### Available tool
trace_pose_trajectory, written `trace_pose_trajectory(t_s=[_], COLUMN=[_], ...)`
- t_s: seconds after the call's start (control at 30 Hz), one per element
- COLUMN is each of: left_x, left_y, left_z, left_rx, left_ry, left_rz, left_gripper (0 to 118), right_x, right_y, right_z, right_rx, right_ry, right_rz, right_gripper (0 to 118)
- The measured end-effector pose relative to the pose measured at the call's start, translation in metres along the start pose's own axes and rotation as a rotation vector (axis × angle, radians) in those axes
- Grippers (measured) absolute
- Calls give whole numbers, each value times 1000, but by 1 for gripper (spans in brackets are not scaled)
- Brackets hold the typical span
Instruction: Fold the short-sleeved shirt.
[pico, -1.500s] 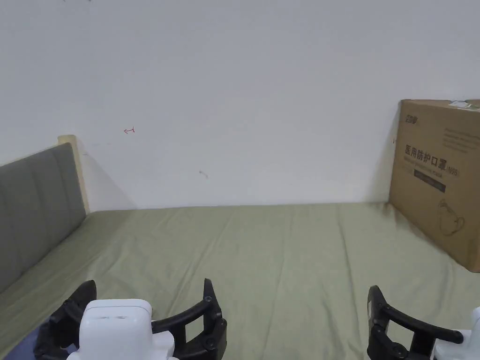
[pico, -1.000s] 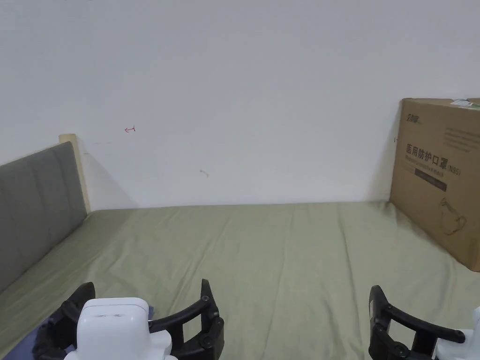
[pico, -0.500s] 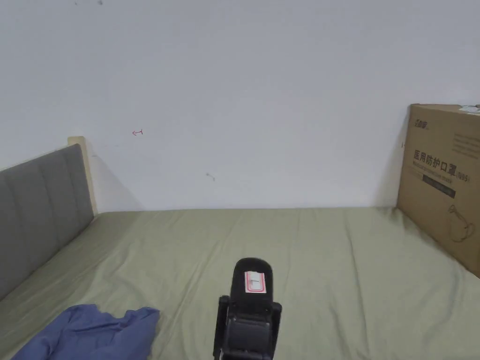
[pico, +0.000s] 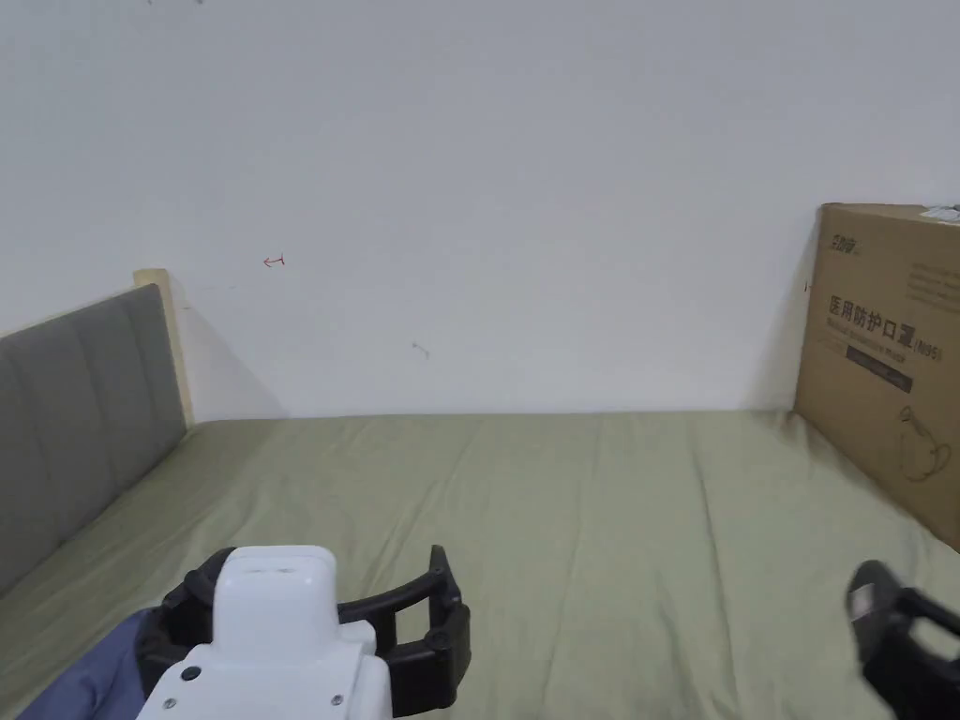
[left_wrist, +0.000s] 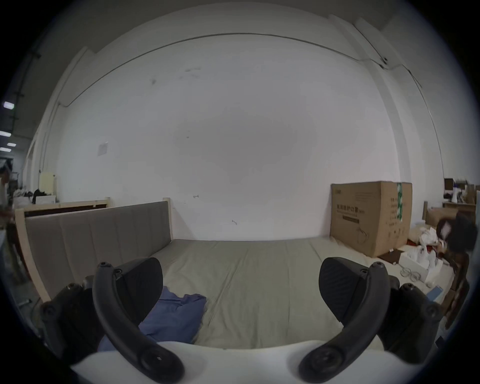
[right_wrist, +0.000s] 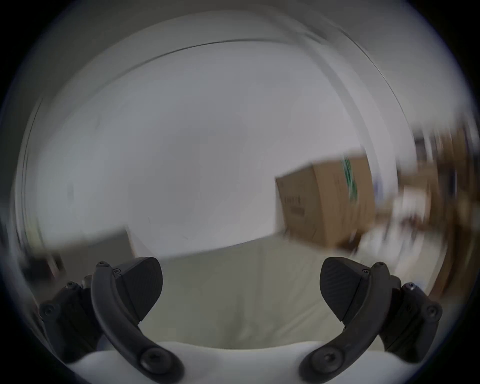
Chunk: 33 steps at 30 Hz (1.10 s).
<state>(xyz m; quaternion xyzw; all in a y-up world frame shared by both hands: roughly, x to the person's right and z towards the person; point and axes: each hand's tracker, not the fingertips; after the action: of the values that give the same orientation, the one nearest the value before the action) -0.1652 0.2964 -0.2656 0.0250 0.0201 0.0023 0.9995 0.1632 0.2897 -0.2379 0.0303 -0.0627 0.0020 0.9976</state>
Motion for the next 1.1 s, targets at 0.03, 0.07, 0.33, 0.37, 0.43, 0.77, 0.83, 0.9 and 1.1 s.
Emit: trace_pose_trajectory(t_s=[0.03, 0.07, 0.33, 0.37, 0.43, 0.77, 0.83, 0.9, 1.1], left_x=[-1, 3, 13, 12, 10, 6, 6, 6, 4], left_y=[-2, -3, 1, 2, 3, 5, 5, 6, 4], left_z=[2, 6, 17, 17, 16, 11, 11, 12, 13], left_rx=[13, 29, 119, 113, 97, 34, 29, 11, -39], left_ry=[6, 13, 34, 30, 21, 0, 7, 20, -7], left_rz=[-3, -13, -99, -96, -78, -7, -2, 0, 7], left_gripper=[118, 118, 118, 118, 118, 112, 112, 110, 0], right_x=[-13, -24, -36, -38, -38, -28, -31, -30, -29], right_y=[-2, -5, -11, -10, -7, 1, 0, -1, 3], right_z=[3, 6, 13, 13, 12, 9, 8, 7, 12], right_rx=[14, 41, 29, 27, 8, -8, -19, -35, -51], right_ry=[-14, -22, 72, 67, 14, 15, 1, 4, -15], right_rz=[111, 178, 83, 82, 103, 9, 33, 49, 17], right_gripper=[118, 118, 118, 118, 118, 118, 118, 118, 0])
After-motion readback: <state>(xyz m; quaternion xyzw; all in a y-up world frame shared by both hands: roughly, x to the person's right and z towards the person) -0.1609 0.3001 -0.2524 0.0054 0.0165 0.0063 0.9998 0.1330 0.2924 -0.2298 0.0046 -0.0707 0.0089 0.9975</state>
